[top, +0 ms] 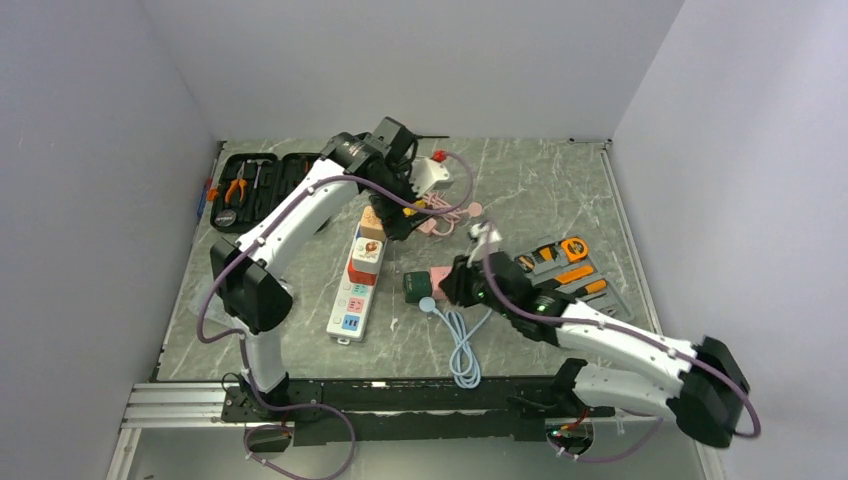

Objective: Pull the plug off the socket
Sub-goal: Place the plug at the center of the board, then move the socket to the center of the board.

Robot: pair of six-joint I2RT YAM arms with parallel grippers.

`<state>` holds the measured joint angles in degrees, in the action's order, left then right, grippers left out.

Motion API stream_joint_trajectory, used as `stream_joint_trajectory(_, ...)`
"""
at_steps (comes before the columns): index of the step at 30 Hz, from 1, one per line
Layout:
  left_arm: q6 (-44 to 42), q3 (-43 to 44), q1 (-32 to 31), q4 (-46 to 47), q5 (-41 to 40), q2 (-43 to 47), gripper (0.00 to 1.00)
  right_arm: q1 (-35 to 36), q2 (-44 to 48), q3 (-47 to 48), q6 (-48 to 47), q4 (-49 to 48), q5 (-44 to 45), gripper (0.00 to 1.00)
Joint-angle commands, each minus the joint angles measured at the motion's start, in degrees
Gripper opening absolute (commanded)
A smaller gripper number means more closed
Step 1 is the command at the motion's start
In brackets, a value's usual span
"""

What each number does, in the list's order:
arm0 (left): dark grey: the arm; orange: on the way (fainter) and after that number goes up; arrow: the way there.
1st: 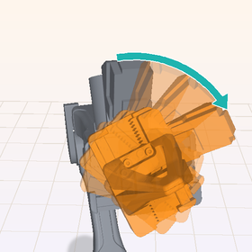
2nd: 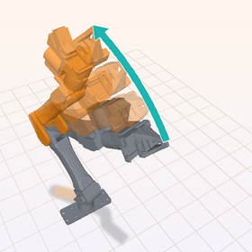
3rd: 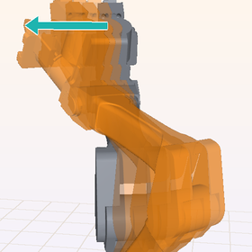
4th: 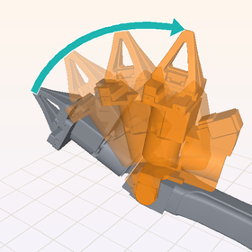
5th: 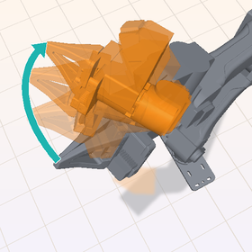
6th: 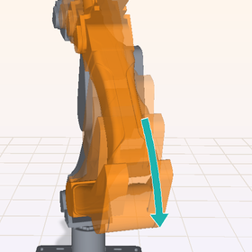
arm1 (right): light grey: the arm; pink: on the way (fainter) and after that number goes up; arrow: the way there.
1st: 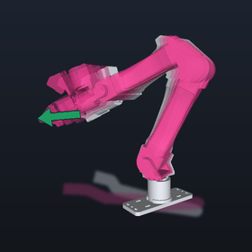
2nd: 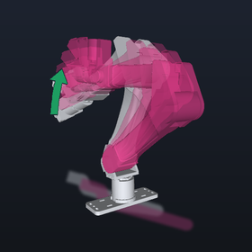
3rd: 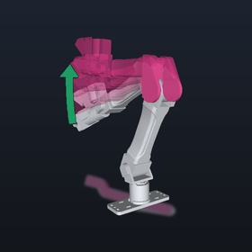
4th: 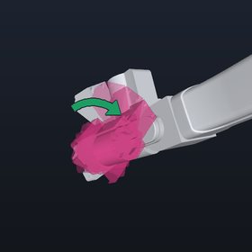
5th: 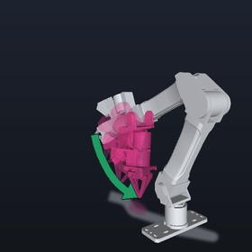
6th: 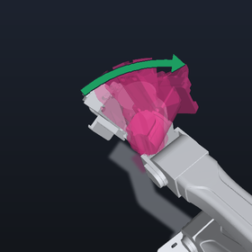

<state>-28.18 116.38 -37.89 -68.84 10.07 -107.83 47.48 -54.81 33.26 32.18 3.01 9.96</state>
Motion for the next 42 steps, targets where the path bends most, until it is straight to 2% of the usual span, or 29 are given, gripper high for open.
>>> stream_joint_trajectory(1, 3.0, -6.2, 4.3, -6.4, 1.3, 4.0, 0.99, 8.1, -9.0, 4.3, -3.7, 3.5, 0.3, 0.28)
stream_joint_trajectory(3, 2.9, -9.3, 5.7, -6.0, 0.9, 5.7, 0.99, 10.7, -13.1, 5.0, -4.5, 2.9, 0.3, 0.21)
stream_joint_trajectory(6, 3.2, -14.3, 6.7, -4.1, -1.2, 9.3, 0.99, 12.4, -16.9, 4.2, -4.7, 1.3, -1.9, 0.16)
stream_joint_trajectory(14, 2.8, -20.2, 6.9, -4.9, -2.2, 14.2, 0.99, 10.4, -22.0, 0.3, 1.6, 3.2, -3.8, 0.14)
stream_joint_trajectory(16, 1.8, -20.4, 6.9, -5.4, -3.2, 14.6, 0.99, 7.4, -22.9, -1.0, 4.7, 4.6, -4.6, 0.12)
stream_joint_trajectory(20, 1.0, -18.1, 7.4, -6.4, -4.4, 14.0, 0.99, -3.9, -21.2, -5.8, 10.9, 7.7, -6.4, 0.0)
stream_joint_trajectory(22, 0.9, -16.7, 7.6, -6.9, -3.7, 13.4, 0.99, -8.9, -18.1, -7.7, 13.9, 11.5, -5.0, 0.0)
stream_joint_trajectory(27, 0.4, -16.8, 7.6, -5.6, -3.0, 12.9, 0.99, -16.2, -9.3, -10.3, 19.6, 19.6, -0.3, 0.0)
stream_joint_trajectory(32, -0.7, -16.5, 7.6, -5.2, -2.0, 11.6, 0.99, -25.0, -4.8, -9.0, 19.9, 24.9, -0.3, 0.0)
stream_joint_trajectory(38, -1.3, -22.4, 7.7, -2.2, -0.6, 15.4, 0.99, -35.2, -10.0, -7.7, 21.2, 26.7, -1.9, 0.0)
stream_joint_trajectory(42, -3.1, -27.2, 8.0, 0.4, -1.7, 18.6, 0.99, -37.4, -13.7, -4.1, 20.3, 22.6, -3.2, 0.0)
